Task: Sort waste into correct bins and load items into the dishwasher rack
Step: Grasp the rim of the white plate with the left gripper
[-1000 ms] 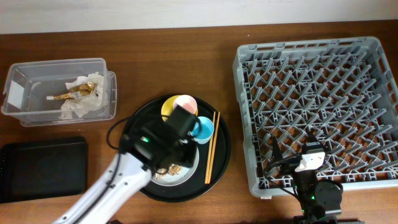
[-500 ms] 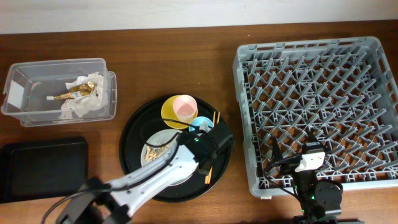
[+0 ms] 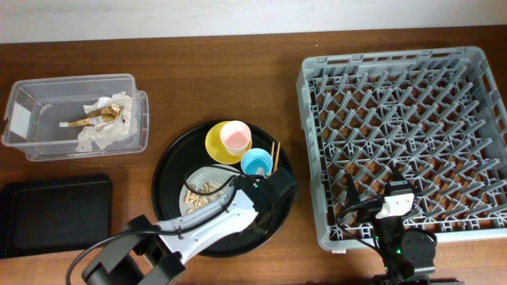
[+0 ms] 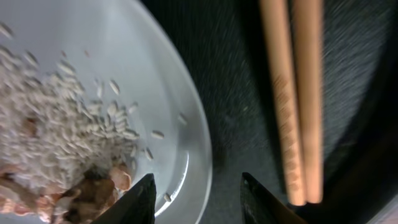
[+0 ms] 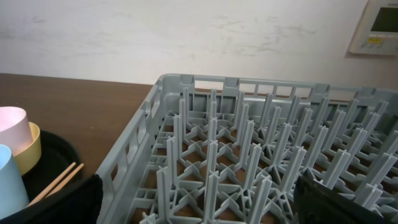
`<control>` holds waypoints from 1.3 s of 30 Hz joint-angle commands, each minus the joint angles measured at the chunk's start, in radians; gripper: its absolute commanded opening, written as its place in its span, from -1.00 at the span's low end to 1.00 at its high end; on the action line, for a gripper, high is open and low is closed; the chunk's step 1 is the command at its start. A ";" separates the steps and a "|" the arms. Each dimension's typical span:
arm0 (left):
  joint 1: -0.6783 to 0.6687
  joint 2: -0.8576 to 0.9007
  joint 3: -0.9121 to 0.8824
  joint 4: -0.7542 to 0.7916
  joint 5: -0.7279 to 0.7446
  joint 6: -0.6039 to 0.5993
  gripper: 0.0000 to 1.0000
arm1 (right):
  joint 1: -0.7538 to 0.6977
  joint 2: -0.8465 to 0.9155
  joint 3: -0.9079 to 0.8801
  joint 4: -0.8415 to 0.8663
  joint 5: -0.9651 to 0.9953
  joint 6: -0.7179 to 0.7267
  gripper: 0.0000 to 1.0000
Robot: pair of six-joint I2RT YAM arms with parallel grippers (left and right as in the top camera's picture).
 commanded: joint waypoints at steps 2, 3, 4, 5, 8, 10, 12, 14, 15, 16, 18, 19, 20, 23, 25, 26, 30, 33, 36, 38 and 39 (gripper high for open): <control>-0.003 0.008 -0.033 0.014 0.011 -0.013 -0.24 | -0.004 -0.006 -0.007 -0.004 0.012 -0.007 0.97; -0.003 0.008 -0.033 0.017 0.011 -0.013 -0.31 | -0.003 -0.006 -0.007 -0.004 0.012 -0.007 0.97; -0.003 0.008 -0.033 0.018 0.011 -0.013 -0.34 | -0.003 -0.006 -0.007 -0.004 0.012 -0.007 0.97; -0.003 0.008 -0.033 0.019 0.011 -0.013 -0.35 | -0.004 -0.006 -0.007 -0.004 0.012 -0.007 0.97; -0.003 0.008 -0.033 0.030 0.011 -0.013 -0.49 | -0.004 -0.006 -0.007 -0.004 0.012 -0.007 0.97; -0.006 0.008 -0.033 0.038 0.010 -0.013 -0.60 | -0.004 -0.006 -0.007 -0.004 0.012 -0.007 0.96; -0.007 0.008 -0.033 0.039 0.008 -0.012 -0.67 | -0.004 -0.006 -0.007 -0.004 0.012 -0.007 0.97; -0.007 0.008 -0.033 0.039 0.003 -0.012 -0.71 | -0.003 -0.006 -0.007 -0.004 0.012 -0.007 0.97; -0.007 0.008 -0.033 0.039 0.002 -0.012 -0.73 | -0.004 -0.006 -0.007 -0.004 0.012 -0.007 0.97; -0.007 0.008 -0.033 0.039 0.002 -0.012 -0.74 | -0.004 -0.006 -0.007 -0.004 0.012 -0.007 0.97; -0.007 0.008 -0.034 0.040 0.003 -0.012 -0.74 | -0.004 -0.006 -0.007 -0.004 0.012 -0.006 0.97; -0.007 0.008 -0.034 0.040 0.003 -0.013 -0.74 | -0.004 -0.006 -0.007 -0.004 0.012 -0.007 0.97; -0.007 0.008 -0.034 0.040 0.004 -0.013 -0.74 | -0.003 -0.006 -0.007 -0.004 0.012 -0.007 0.97; -0.007 0.013 -0.034 0.040 0.003 -0.012 -0.74 | -0.004 -0.006 -0.007 -0.004 0.012 -0.006 0.97; -0.007 0.020 -0.034 0.040 0.005 -0.013 -0.81 | -0.004 -0.006 -0.007 -0.004 0.012 -0.006 0.97; -0.007 0.024 -0.034 0.040 0.010 -0.013 -0.81 | -0.004 -0.006 -0.007 -0.004 0.012 -0.007 0.97; -0.007 0.044 -0.034 0.043 0.011 -0.013 -0.83 | -0.004 -0.006 -0.007 -0.004 0.012 -0.007 0.97; -0.007 0.044 -0.034 0.043 0.012 -0.013 -0.91 | -0.004 -0.006 -0.007 -0.004 0.012 -0.007 0.97; -0.008 0.044 -0.034 0.043 0.011 -0.013 -0.95 | -0.004 -0.006 -0.007 -0.004 0.012 -0.007 0.97; -0.008 0.044 -0.033 0.040 0.010 -0.012 -0.99 | -0.003 -0.006 -0.007 -0.004 0.012 -0.007 0.97; -0.008 0.044 -0.032 0.038 0.010 -0.012 -0.99 | -0.004 -0.006 -0.007 -0.004 0.012 -0.007 0.97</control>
